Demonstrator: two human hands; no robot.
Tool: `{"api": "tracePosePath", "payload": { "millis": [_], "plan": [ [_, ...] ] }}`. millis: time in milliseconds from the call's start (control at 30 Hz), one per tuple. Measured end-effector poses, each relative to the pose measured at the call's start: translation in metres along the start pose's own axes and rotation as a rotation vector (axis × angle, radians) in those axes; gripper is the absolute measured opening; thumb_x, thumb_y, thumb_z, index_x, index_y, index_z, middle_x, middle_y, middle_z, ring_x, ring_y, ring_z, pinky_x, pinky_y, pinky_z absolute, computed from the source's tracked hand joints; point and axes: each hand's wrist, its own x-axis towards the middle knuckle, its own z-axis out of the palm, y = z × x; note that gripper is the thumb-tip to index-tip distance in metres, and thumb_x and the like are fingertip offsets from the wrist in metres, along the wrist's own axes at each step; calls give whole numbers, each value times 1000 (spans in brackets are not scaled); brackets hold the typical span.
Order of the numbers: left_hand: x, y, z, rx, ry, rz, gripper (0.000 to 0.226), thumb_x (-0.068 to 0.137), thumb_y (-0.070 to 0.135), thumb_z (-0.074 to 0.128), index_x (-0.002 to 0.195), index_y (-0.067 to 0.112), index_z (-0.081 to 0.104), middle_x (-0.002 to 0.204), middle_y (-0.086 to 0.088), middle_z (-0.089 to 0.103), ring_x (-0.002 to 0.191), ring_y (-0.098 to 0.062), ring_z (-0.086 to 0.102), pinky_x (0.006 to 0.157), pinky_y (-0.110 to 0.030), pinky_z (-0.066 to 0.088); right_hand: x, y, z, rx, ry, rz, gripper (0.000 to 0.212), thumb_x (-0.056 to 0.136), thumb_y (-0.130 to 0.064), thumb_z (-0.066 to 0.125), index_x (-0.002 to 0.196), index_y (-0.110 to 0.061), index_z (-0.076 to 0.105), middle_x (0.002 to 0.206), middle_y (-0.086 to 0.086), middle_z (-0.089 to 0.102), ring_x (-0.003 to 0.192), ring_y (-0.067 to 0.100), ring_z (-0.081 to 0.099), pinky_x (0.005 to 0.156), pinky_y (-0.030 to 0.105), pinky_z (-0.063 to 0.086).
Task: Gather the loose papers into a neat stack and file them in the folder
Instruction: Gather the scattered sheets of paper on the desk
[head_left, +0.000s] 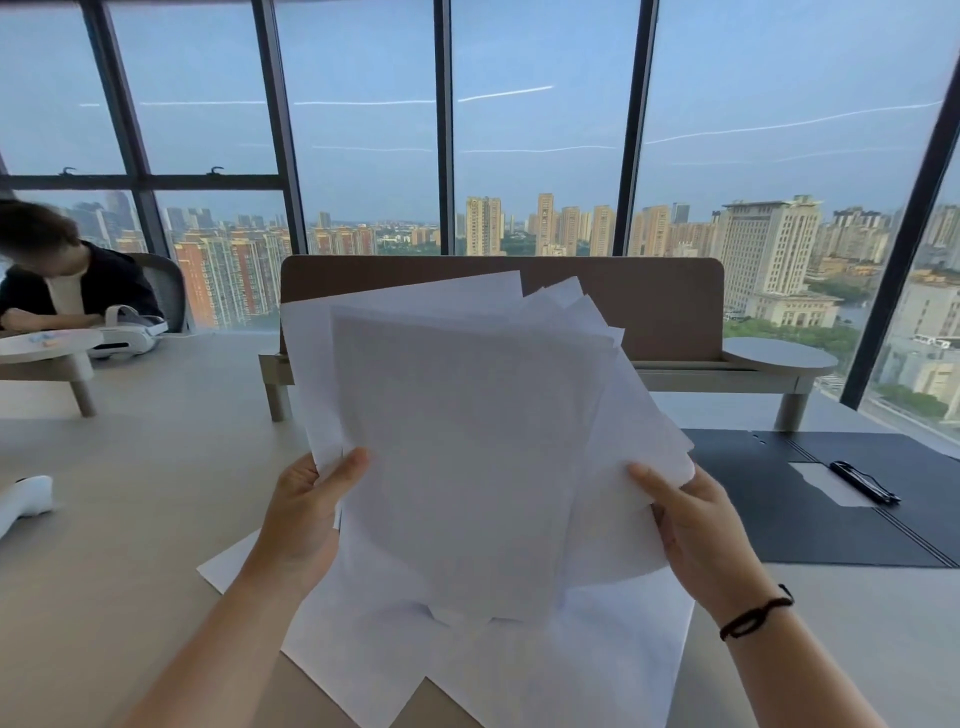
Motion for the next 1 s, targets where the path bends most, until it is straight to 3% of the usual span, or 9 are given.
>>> {"api": "tracePosePath", "payload": {
  "millis": [167,300,433,533,667,733,800,900,1000],
  "plan": [
    [-3,-4,1,-44,47,-50,22,94,8,57,101,13,78,105,-11,78,94,-27,75,74,-41,62,-8,37,0,-155,-37,100,93,58,-53,94,100,21,55,90,28,64,85,34,60,79,47,45],
    [-3,0,1,-69,89,-69,20,91,16,62,105,16,77,111,-10,77,109,-33,70,92,-55,54,-6,38,8,-220,-68,58,88,55,-70,86,94,8,70,96,30,73,84,34,69,80,50,54],
    [-2,6,3,-89,93,-64,21,94,15,61,108,16,76,112,-10,76,111,-35,69,93,-59,52,-8,30,11,-434,-134,98,94,56,-87,69,89,1,75,89,16,79,83,35,75,83,50,58],
    [-1,8,2,-98,94,-45,22,95,14,59,103,20,79,109,-6,78,106,-29,72,92,-57,53,-7,27,8,-373,-86,51,79,74,-80,59,89,-5,78,92,16,80,88,34,75,88,49,57],
    [-3,6,5,-98,100,-55,22,94,14,60,98,22,80,102,-1,79,98,-23,75,94,-58,52,-11,27,23,-266,-69,77,43,101,-38,51,87,-8,77,86,0,81,80,13,74,79,28,57],
    [-4,4,8,-87,94,-77,21,93,15,61,96,22,80,102,-2,79,97,-23,75,94,-58,52,-16,35,30,-370,-166,141,50,104,-31,52,62,-7,64,61,-6,65,56,8,58,64,26,47],
    [-5,2,10,-79,89,-88,19,90,17,63,95,22,80,102,-2,79,99,-24,74,91,-55,54,-18,43,30,-422,-211,170,60,99,-32,62,51,-3,40,48,6,43,48,8,35,59,31,30],
    [-5,2,8,-72,70,-82,19,91,15,61,101,18,77,99,-4,79,94,-24,75,77,-47,61,-12,38,24,-156,-84,87,84,64,-68,82,86,12,65,89,38,68,74,23,61,75,38,47],
    [-5,3,6,-67,52,-74,19,94,13,58,100,16,76,95,-3,80,89,-21,77,78,-44,62,-2,24,13,130,-97,40,93,45,-78,83,110,-13,69,109,13,77,103,29,71,92,42,55]
  ]
}}
